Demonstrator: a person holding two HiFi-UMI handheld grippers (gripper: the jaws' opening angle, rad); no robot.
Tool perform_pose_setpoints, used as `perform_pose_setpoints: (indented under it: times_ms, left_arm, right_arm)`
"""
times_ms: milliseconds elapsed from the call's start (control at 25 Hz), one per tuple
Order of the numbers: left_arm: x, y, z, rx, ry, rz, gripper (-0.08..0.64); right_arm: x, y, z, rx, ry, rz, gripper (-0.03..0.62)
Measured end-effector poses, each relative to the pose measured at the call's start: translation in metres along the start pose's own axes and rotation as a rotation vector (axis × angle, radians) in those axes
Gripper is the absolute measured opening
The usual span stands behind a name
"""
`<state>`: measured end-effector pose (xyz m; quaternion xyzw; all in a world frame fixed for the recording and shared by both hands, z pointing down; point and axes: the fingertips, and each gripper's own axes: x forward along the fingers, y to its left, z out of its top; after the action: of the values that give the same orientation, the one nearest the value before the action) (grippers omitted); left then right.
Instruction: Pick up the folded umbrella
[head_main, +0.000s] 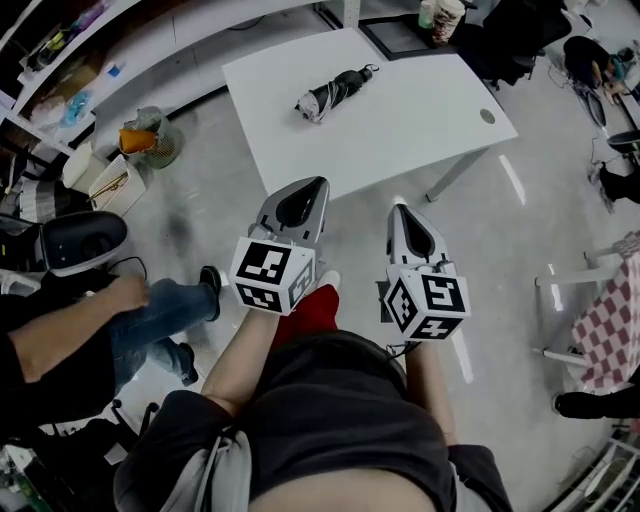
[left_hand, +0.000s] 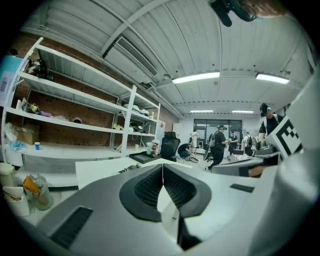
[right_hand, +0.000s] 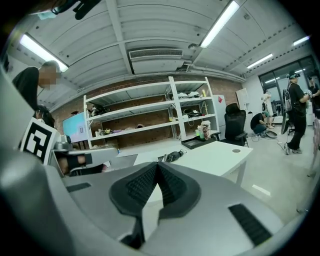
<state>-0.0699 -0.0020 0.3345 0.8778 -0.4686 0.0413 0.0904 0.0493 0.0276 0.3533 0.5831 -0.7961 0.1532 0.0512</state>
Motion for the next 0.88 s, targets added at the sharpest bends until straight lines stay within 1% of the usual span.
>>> perform_pose_setpoints:
  times_ms: [240,440,880]
  left_arm:
    - [0.026,0.024,0.004,0.006,0.014,0.005,0.014]
    - [0.048,0.041,0.006,0.028,0.028,0.001,0.014]
    - [0.091,0.069,0.003,0.039,0.08,-0.041,0.014]
  right_arm:
    - [0.031,-0.007,0.006,0.01,0.014,-0.006,0.018]
    - [0.053,-0.015,0.012,0.019,0.018,-0.021,0.018]
    - [0.093,-0.027,0.021,0.035,0.026,-0.063,0.018]
